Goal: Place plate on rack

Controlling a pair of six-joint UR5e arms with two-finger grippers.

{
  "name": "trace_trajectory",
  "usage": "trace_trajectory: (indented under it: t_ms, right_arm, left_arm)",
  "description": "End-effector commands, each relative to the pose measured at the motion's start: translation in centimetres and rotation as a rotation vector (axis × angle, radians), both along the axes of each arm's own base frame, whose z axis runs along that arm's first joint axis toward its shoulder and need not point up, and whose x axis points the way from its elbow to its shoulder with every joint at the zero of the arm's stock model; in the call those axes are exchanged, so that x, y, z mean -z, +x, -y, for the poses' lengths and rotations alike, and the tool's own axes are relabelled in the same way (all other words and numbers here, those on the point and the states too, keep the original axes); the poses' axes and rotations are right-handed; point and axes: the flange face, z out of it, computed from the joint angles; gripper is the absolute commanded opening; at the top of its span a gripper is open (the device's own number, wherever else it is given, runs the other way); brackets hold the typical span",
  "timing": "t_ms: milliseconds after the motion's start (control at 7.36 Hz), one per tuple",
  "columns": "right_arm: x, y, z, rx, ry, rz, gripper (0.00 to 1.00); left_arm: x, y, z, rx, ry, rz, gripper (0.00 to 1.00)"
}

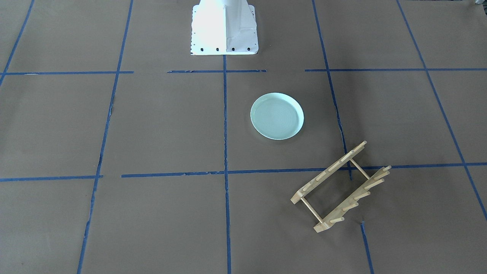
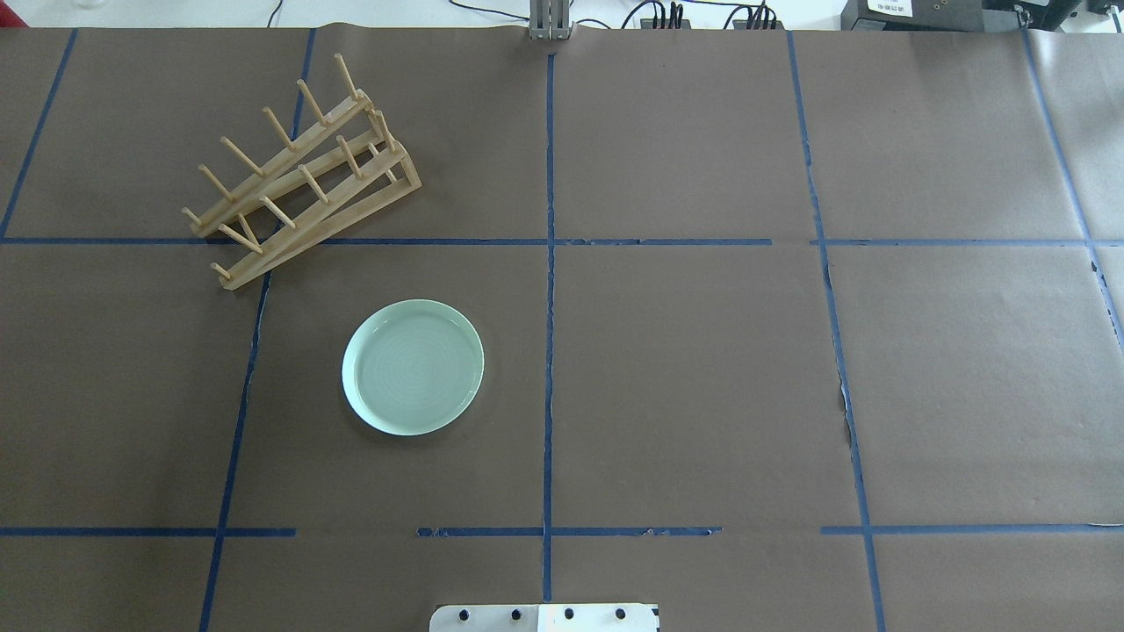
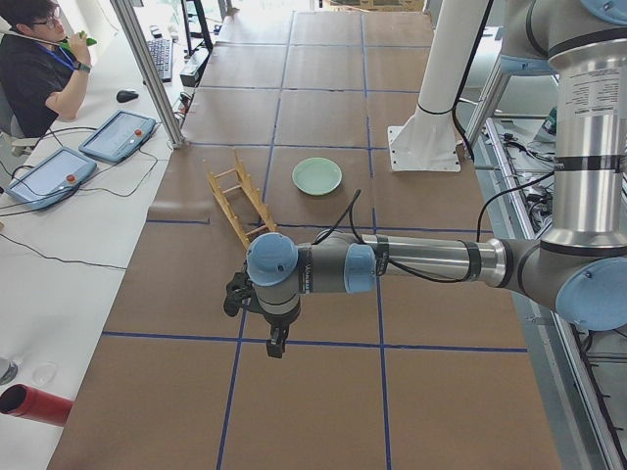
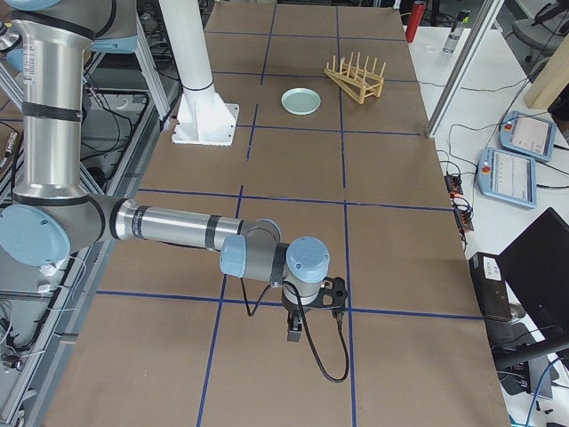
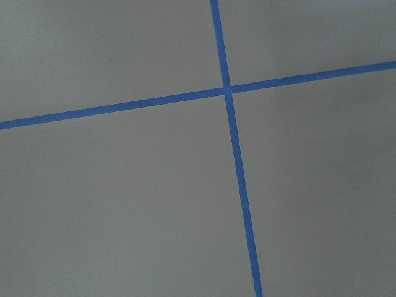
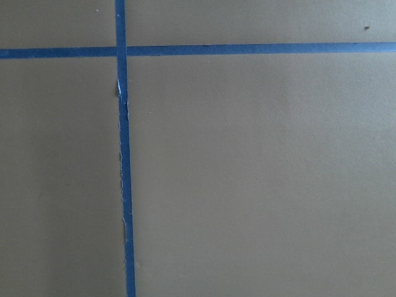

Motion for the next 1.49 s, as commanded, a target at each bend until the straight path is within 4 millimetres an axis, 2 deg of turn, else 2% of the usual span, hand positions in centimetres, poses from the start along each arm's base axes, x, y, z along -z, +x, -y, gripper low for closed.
trace_trajectory:
  t_ms: [0,272,407,543,679,815,951,1086,1358]
  right_arm:
    - [0.1,0.0,0.0,-0.001,0.002,0.000,1.00]
    - [0.0,0.0,0.0,0.001,0.000,0.000,1.00]
    - [0.0,0.0,0.0,-0.001,0.000,0.000,1.00]
    - [0.1,0.0,0.0,0.001,0.002,0.000,1.00]
    - [0.0,0.0,0.0,0.001,0.000,0.000,1.00]
    - [0.1,0.0,0.0,-0.001,0.002,0.000,1.00]
    - [0.0,0.0,0.0,-0.001,0.000,0.000,1.00]
    - [0.0,0.0,0.0,-0.001,0.000,0.000,1.00]
    - [0.0,0.0,0.0,-0.001,0.000,0.000,1.00]
  left_arm:
    - [0.5,-0.1,0.1,-0.004,0.016,0.010,1.00]
    - [-0.1,0.1,0.2,0.005,-0.007,0.002,1.00]
    - [1.4,0.1,1.3,0.013,0.012,0.002,1.00]
    - [4.6,0.0,2.6,0.044,0.035,-0.005,1.00]
    - [6.7,0.8,3.0,0.123,-0.013,-0.015,1.00]
    - [9.2,1.7,3.0,0.124,0.018,-0.012,1.00]
    - [11.4,3.9,4.0,0.113,0.029,-0.015,1.00]
    - [13.7,7.0,5.0,0.120,0.004,-0.026,1.00]
    - [21.8,15.1,7.5,0.203,-0.068,-0.048,1.00]
